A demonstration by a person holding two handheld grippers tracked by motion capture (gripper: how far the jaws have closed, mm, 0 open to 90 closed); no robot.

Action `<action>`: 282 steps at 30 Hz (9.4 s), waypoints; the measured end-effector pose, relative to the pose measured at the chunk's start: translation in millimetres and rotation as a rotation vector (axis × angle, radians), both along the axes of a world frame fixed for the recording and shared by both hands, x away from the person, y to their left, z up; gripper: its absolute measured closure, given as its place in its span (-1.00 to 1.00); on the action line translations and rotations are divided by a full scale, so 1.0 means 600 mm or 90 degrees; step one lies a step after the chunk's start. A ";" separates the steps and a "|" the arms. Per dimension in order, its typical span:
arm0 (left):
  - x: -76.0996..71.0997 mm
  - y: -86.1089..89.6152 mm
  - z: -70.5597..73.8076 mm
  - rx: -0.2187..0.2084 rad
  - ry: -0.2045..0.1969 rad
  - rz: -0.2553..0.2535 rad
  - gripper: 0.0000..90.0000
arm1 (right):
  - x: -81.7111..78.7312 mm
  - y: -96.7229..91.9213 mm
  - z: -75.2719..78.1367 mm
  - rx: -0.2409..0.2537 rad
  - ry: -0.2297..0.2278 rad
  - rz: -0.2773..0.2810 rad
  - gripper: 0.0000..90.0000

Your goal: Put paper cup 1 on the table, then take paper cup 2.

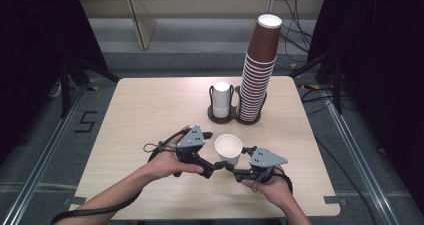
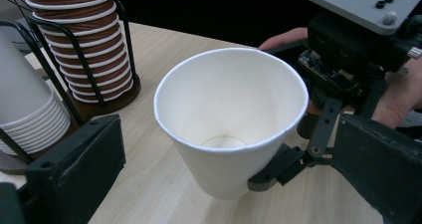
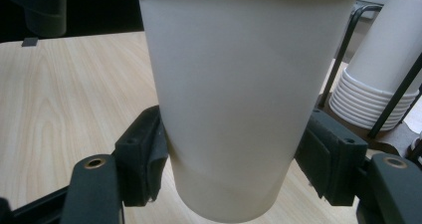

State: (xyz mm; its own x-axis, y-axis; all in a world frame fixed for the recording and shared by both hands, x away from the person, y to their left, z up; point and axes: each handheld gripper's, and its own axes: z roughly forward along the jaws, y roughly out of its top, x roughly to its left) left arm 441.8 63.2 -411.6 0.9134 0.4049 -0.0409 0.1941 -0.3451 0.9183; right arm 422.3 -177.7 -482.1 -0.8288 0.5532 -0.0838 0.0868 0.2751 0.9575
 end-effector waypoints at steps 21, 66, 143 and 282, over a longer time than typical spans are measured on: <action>0.009 -0.031 -0.026 0.006 -0.006 -0.011 -0.96 | -0.002 0.014 -0.003 0.001 0.006 0.017 -0.26; -0.008 0.055 -0.017 -0.009 -0.067 0.093 -0.44 | -0.002 0.012 -0.006 -0.037 0.033 0.010 -0.69; -0.069 0.350 -0.132 0.017 0.048 0.479 -0.59 | 0.013 -0.028 0.005 -0.002 0.034 -0.063 -0.66; 0.309 -0.219 0.156 -0.130 -0.117 0.239 -0.89 | 0.322 -0.065 0.384 0.124 -0.042 -0.334 -0.65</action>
